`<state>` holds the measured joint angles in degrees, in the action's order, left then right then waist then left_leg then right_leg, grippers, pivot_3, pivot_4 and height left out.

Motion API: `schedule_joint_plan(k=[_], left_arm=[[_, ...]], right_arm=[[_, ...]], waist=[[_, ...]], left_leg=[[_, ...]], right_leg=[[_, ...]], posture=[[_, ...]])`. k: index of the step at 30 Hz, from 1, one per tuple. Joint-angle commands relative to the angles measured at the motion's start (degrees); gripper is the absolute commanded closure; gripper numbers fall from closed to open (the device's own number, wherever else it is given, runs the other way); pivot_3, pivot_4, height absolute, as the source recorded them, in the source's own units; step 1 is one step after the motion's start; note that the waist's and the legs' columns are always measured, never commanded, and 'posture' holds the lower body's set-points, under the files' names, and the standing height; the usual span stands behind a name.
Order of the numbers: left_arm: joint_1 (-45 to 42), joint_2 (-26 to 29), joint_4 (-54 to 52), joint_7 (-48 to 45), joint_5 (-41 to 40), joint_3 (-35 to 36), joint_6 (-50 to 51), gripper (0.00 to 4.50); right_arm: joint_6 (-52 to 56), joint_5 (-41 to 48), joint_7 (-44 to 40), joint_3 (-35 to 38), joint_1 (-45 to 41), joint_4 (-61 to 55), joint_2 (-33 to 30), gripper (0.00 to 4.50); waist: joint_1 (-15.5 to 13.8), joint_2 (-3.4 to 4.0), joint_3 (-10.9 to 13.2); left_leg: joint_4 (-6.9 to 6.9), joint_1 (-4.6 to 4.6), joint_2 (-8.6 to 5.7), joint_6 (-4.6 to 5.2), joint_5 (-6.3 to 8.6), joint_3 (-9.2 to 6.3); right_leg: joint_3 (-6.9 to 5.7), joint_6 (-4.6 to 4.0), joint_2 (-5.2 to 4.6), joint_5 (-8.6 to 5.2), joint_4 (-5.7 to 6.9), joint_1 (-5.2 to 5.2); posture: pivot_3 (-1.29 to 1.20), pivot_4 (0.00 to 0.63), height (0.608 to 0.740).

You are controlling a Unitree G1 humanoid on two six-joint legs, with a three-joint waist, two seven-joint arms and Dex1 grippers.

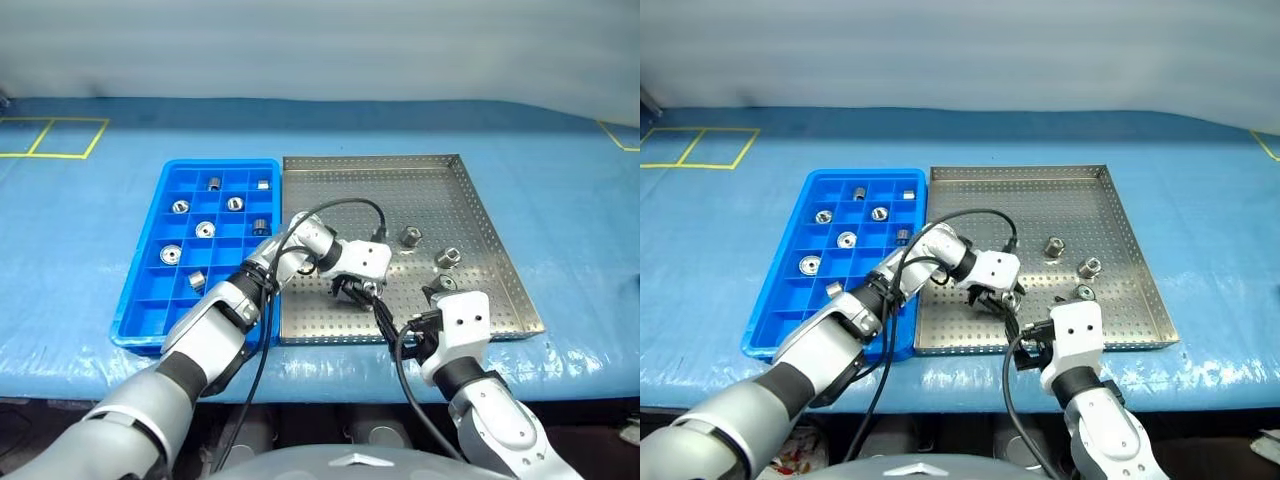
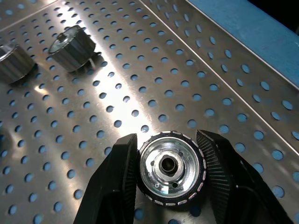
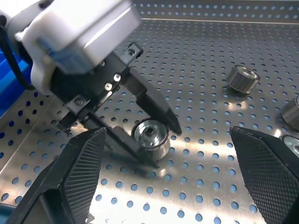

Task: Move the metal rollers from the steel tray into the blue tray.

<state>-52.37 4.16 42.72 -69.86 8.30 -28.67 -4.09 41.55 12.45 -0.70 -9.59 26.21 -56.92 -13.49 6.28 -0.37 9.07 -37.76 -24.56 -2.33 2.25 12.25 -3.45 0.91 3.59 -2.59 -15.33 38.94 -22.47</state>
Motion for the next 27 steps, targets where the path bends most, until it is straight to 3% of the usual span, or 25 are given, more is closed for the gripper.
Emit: schedule_joint_plan(k=[1,11,22,27], left_arm=[[-2.56,1.05,-8.17,7.81,-2.69,7.55,6.18,2.81],[9.93,8.7,-48.82,31.5,-2.01,25.38,40.91,2.81],[31.08,14.4,-77.67,45.07,1.34,29.49,63.09,2.81],[40.04,11.6,-83.97,51.68,2.21,31.14,66.66,2.81]], right_arm=[[1.6,1.23,-2.3,-0.1,-4.24,-0.41,-1.0,0.0],[6.43,4.98,-13.44,-3.9,-24.56,8.53,-6.34,0.0],[3.56,3.78,-22.83,-11.82,-37.55,19.64,-8.44,0.0],[1.69,3.66,-26.23,-14.28,-40.77,22.83,-7.65,0.0]], waist=[[-0.63,0.0,0.0],[-4.55,0.01,0.01],[-13.08,-0.06,0.04],[-17.12,-0.08,0.04]], left_leg=[[-0.02,-0.02,0.0,0.0,0.0,-0.01],[0.12,0.1,-0.07,-0.03,-0.03,-0.08],[0.2,0.09,-0.18,-0.19,-0.11,-0.33],[0.21,0.09,-0.1,-0.3,-0.18,-0.39]], right_leg=[[-0.01,0.01,0.0,0.01,0.02,-0.01],[0.0,-0.33,0.1,0.22,0.09,0.01],[-0.11,-0.44,0.2,0.27,-0.02,-0.1],[-0.12,-0.59,0.12,0.35,-0.06,-0.21]], posture=[[-0.08,0.15,0.74],[0.16,0.15,0.74],[0.36,0.15,0.74],[0.43,0.15,0.74]])
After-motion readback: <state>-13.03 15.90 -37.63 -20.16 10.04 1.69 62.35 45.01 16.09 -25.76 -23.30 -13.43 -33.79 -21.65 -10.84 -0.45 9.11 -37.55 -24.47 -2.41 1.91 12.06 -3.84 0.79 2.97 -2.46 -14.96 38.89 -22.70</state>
